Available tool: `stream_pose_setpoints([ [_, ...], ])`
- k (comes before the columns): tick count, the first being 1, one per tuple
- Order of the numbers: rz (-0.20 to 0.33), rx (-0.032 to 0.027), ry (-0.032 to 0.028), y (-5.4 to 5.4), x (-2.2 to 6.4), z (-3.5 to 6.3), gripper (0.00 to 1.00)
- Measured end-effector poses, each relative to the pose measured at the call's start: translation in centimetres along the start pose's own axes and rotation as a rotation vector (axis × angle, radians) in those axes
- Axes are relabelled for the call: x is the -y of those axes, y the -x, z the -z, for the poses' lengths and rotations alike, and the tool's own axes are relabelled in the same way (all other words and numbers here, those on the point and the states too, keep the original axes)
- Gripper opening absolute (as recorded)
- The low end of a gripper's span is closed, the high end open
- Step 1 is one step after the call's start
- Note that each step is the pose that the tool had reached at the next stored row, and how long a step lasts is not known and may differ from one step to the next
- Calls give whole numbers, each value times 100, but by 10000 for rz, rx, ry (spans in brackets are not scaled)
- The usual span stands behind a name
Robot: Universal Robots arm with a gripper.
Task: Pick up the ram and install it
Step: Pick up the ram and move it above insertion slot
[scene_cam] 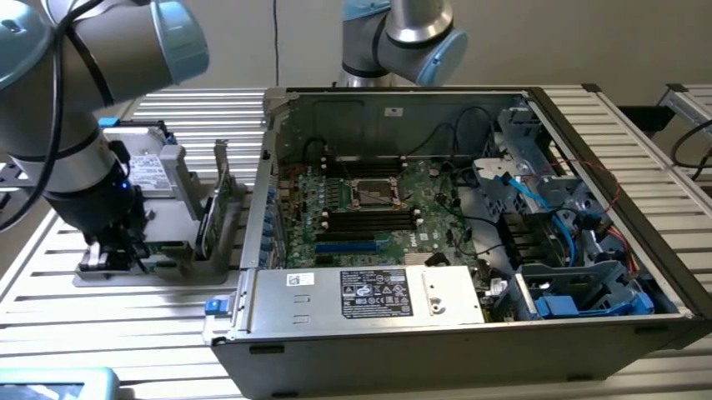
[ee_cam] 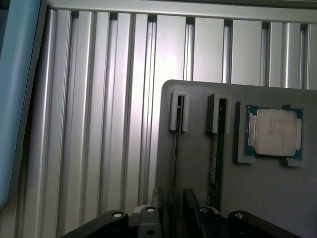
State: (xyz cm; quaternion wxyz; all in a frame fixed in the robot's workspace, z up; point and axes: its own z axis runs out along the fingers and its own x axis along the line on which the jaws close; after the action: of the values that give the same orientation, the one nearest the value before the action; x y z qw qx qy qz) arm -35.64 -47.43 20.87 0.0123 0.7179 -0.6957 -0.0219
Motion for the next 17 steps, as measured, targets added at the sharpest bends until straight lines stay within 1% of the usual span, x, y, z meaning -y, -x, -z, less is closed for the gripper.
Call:
stream_pose_setpoints([
  [5, -11, 1, 33, 4, 1, -31, 31],
  [17, -199, 16, 31, 28, 6, -103, 31],
])
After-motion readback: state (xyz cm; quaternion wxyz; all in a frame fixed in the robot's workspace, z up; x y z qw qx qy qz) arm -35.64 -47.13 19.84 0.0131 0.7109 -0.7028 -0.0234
